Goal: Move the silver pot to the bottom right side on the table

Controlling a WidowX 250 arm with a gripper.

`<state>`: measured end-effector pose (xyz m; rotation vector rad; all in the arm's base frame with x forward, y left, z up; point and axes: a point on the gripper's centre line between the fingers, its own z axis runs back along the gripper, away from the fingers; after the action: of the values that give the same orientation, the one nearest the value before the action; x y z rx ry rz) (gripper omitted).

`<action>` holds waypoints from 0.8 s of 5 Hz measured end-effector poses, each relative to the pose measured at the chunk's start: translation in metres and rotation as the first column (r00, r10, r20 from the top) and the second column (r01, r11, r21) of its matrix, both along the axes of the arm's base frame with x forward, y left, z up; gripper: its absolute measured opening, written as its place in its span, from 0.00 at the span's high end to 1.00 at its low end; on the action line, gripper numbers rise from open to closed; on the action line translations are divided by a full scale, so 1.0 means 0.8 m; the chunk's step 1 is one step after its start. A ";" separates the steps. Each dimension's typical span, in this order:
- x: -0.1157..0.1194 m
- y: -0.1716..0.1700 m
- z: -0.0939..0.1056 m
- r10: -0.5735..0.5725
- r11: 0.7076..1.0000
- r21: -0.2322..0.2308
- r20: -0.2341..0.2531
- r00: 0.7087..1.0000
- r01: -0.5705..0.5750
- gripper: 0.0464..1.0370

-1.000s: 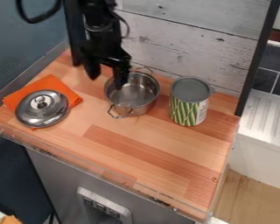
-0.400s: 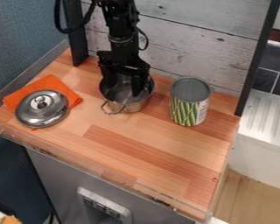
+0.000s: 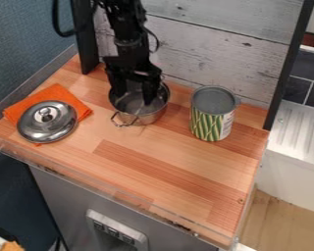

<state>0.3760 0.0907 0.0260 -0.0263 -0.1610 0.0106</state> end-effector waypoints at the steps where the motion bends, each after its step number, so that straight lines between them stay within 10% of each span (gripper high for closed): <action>1: 0.003 0.003 0.032 -0.019 0.999 -0.027 0.081 0.997 0.021 0.04; 4: -0.008 0.043 -0.006 0.008 0.998 0.055 -0.043 0.999 -0.005 0.04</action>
<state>0.3697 0.1249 0.0215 0.0294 -0.1180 0.0132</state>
